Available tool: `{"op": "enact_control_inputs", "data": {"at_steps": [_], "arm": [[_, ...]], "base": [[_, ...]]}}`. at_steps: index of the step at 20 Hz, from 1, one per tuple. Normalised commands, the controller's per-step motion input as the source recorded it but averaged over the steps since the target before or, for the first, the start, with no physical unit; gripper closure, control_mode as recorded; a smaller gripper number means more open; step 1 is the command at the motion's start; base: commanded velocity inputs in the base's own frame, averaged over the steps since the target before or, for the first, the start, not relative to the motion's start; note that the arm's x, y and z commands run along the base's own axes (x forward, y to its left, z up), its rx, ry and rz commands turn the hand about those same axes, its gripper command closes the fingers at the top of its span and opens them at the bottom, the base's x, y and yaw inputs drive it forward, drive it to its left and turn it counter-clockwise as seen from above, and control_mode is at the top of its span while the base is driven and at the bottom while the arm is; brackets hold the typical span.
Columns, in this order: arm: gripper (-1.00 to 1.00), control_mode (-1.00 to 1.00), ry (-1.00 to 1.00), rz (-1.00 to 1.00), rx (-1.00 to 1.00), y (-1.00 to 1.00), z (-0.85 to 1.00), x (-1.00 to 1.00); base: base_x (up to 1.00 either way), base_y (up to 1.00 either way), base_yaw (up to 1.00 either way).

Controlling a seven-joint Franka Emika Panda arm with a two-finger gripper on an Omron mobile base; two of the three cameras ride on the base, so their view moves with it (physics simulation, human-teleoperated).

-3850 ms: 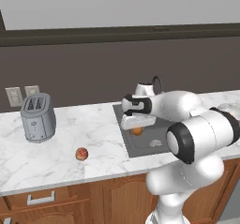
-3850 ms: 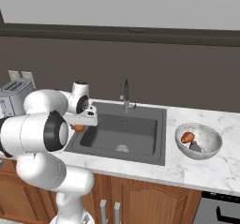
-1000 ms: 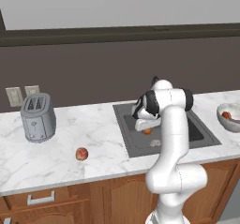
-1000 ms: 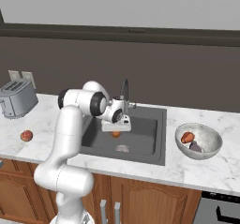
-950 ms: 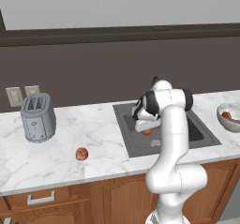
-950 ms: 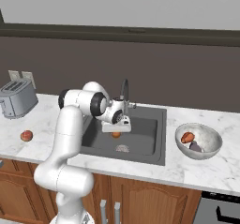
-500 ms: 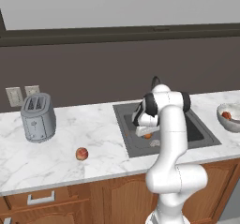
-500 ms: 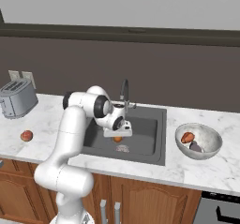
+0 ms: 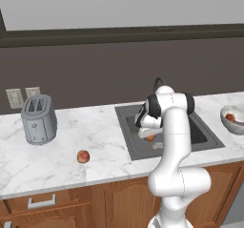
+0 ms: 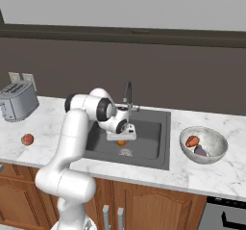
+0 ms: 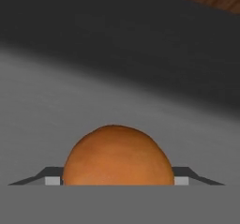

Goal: There is a mixed pile of frozen fruits and vegetables on the counter. Locate all the frozen vegetables and place the items in a bowl on the counter. Take all the frozen fruits and defrost them in a running sink.

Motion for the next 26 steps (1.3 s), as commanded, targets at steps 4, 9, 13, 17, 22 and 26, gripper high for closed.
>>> {"op": "enact_control_inputs", "data": {"at_steps": [4,9,13,17,22,26], "arm": [[-1.00,-1.00,0.04,-0.03,-0.01,0.00,0.43,-0.02],[-1.00,-1.00,0.04,-0.02,0.00,0.04,0.45,-0.10],[-1.00,-1.00,0.02,-0.02,0.00,0.14,0.45,-0.23],[-1.00,-1.00,0.03,0.01,-0.01,0.17,0.57,-0.13],[-1.00,-1.00,0.02,0.03,0.00,0.10,0.57,-0.17],[-1.00,-1.00,0.01,0.02,0.04,0.12,0.37,-0.25]], "base": [[0.00,0.00,0.00],[0.00,0.00,0.00],[0.00,0.00,0.00],[0.00,0.00,0.00],[0.00,0.00,0.00],[0.00,0.00,0.00]]}}
